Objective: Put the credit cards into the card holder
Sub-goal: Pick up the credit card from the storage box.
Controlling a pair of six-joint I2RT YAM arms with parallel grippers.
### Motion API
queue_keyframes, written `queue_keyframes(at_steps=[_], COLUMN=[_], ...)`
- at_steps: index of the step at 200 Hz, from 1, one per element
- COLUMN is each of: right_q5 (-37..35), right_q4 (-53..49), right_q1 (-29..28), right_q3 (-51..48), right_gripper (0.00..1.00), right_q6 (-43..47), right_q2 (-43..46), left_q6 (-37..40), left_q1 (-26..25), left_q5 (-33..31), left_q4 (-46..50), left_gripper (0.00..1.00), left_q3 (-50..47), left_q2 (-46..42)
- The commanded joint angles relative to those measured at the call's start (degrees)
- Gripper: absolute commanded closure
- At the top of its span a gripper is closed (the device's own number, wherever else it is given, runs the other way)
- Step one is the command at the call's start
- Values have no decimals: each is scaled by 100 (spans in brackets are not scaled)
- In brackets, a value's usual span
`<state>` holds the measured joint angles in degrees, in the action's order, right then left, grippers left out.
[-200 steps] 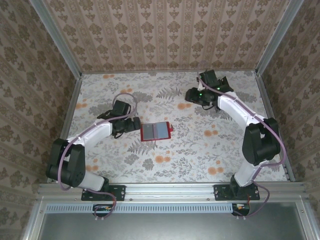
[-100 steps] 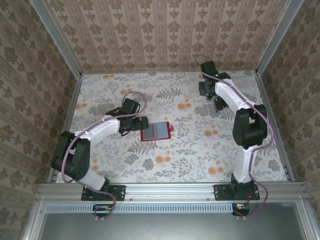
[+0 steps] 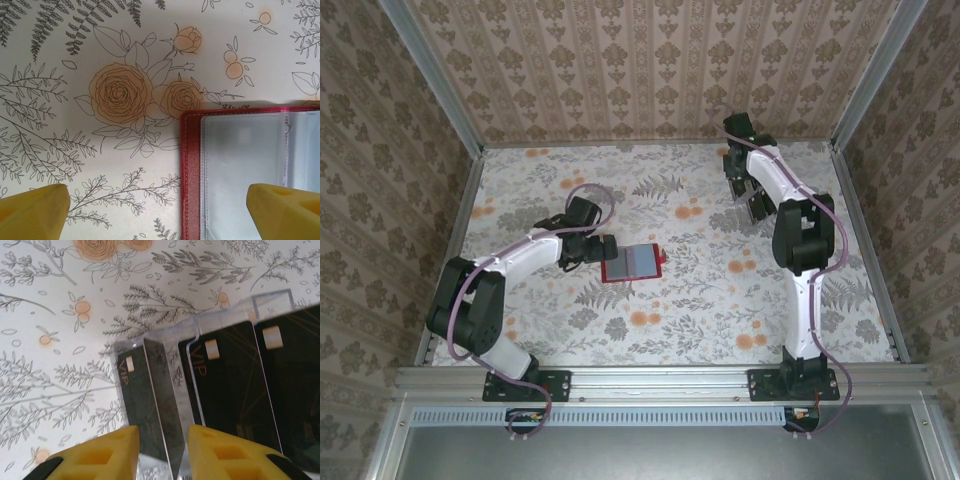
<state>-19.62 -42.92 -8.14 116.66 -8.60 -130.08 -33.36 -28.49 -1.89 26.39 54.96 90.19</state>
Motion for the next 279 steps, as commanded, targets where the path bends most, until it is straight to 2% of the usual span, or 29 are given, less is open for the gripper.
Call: queue_keyframes(at_steps=[1,55,279], right_q5=[-174,-205,-114], right_q4=[-369,-590,-756], right_q1=[27,41,172], right_q3=[469,985,1229], right_gripper=[68,72,91], right_q6=[179,313,385], right_q2=[-311,-725,-852], left_q6=[85,78,102], left_q1=[-17,-16,-7], left_q5=[-74,-34,-11], left_q4=[138,95,33], left_gripper=[0,0,0], left_q3=[191,241,305], left_q2=[118,250,411])
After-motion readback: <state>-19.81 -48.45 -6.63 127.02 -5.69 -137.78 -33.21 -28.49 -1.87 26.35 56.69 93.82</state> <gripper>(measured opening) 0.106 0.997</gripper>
